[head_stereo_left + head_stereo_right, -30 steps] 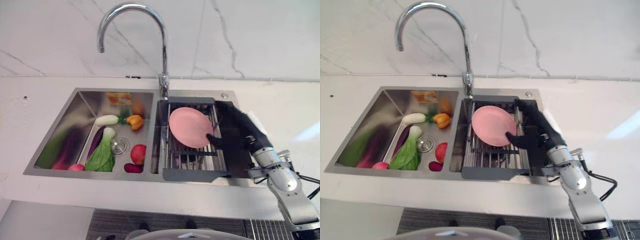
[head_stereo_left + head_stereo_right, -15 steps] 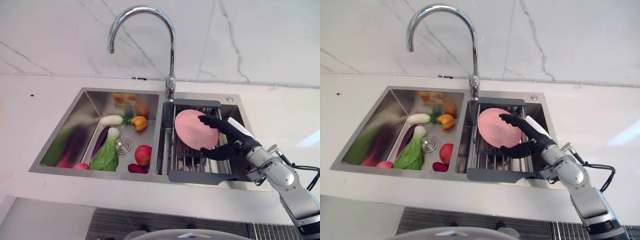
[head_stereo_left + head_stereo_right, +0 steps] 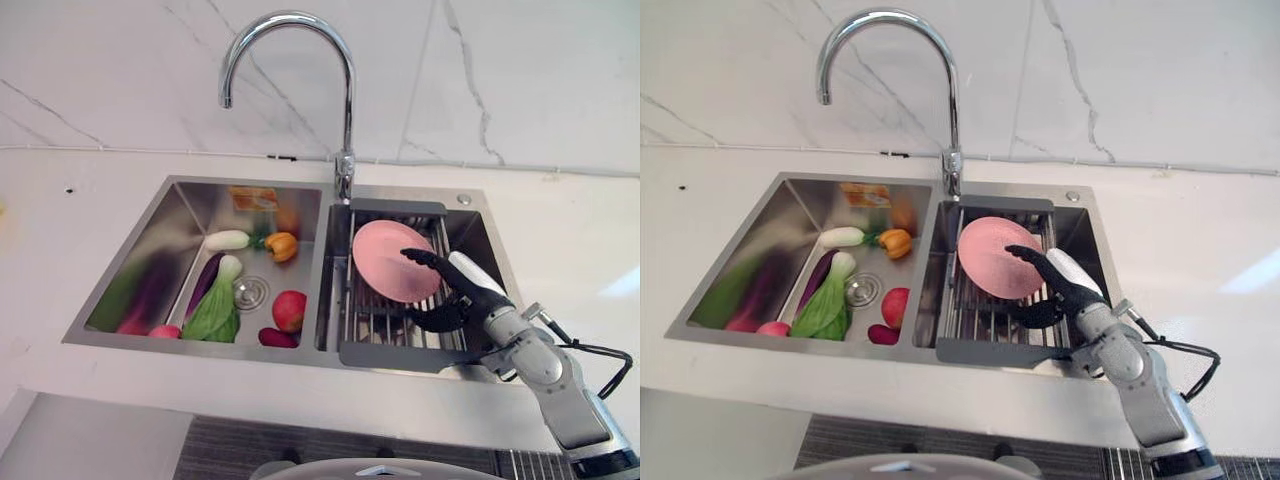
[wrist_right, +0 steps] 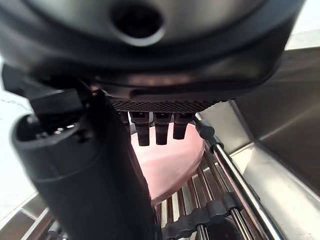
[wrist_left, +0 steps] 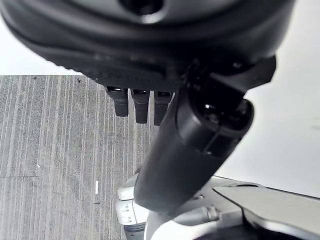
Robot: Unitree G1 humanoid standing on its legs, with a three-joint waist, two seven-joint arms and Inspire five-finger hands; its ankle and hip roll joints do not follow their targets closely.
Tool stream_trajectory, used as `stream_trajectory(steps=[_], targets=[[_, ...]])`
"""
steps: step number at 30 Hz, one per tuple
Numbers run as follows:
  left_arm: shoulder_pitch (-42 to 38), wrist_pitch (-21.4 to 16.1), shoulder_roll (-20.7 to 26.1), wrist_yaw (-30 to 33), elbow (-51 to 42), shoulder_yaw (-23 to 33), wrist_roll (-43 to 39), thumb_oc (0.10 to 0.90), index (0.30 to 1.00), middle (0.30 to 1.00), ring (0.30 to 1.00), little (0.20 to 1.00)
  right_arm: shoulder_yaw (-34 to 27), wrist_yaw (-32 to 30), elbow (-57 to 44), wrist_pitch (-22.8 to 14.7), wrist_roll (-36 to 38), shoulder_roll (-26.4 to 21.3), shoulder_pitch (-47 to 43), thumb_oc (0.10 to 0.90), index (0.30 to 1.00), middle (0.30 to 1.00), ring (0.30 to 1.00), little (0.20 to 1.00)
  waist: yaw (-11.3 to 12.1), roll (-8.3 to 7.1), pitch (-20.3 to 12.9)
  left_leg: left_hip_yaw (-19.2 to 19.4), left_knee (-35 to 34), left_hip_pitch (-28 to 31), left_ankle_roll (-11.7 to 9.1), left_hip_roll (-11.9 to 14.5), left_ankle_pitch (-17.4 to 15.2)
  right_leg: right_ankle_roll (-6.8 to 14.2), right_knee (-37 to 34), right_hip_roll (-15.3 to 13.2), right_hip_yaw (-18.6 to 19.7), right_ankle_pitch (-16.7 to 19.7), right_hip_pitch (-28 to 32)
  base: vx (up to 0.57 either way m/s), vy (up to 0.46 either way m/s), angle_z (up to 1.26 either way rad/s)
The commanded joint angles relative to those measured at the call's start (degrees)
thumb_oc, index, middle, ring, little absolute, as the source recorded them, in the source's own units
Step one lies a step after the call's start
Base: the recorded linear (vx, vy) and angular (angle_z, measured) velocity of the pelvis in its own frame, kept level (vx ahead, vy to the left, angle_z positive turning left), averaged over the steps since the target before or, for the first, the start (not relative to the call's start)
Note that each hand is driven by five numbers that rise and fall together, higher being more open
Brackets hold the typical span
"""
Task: Place the dishes in the dishwasher.
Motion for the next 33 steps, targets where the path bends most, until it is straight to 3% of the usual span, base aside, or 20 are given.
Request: stream_trajectory(steps=[1, 8, 19, 33], targets=[[-2.60, 0.45, -0.58, 1.17, 3.82, -1.34, 1.67, 0.800, 0.900, 0.900, 0.900, 0.900, -3.09, -8.00, -6.08, -4.40, -8.32, -1.19, -3.00, 0.800, 0.900, 0.900, 0.900, 0.900, 2.03, -0.94, -1.16, -1.99, 0.20, -0.99, -1.09, 0.46, -1.07, 4.41, 1.92, -4.61, -4.25, -0.54, 0.30, -0.02, 0.027, 0.04], [-2.44, 0.78, -1.01, 2.78, 3.69, -2.00, 2.56, 0.800, 0.900, 0.900, 0.900, 0.900, 0.16, -13.24, -2.99, -4.38, -18.06, 0.49, -4.64, 0.800, 0.900, 0.900, 0.900, 0.900, 2.62, -0.75, -1.01, -2.19, 0.20, -0.80, -0.84, 0.08, -1.47, 4.50, 1.91, -4.86, -4.46, -0.64, 0.53, -0.01, 0.013, 0.03], [-2.15, 0.49, -1.37, 4.69, 2.96, -3.58, 3.00, 0.800, 0.900, 0.900, 0.900, 0.900, 4.40, -20.01, 1.03, -4.04, -25.35, 0.82, -8.75, 0.800, 0.900, 0.900, 0.900, 0.900, 3.45, -0.26, -0.68, -2.22, 0.20, -1.12, -0.62, -0.43, -0.98, 4.55, 1.83, -5.30, -4.60, -0.10, 0.46, 0.00, 0.006, 0.00], [-2.22, -0.51, -1.42, 7.34, 2.05, -6.40, 2.66, 0.800, 0.900, 0.900, 0.900, 0.900, 8.99, -30.70, 10.95, -0.78, -32.72, 0.58, -16.98, 0.800, 0.900, 0.900, 0.900, 0.900, 4.90, 0.45, -1.10, -2.62, 0.20, -1.00, -0.68, -0.63, -1.66, 4.75, 1.28, -5.73, -5.08, -0.52, 1.14, 0.00, 0.002, 0.00]])
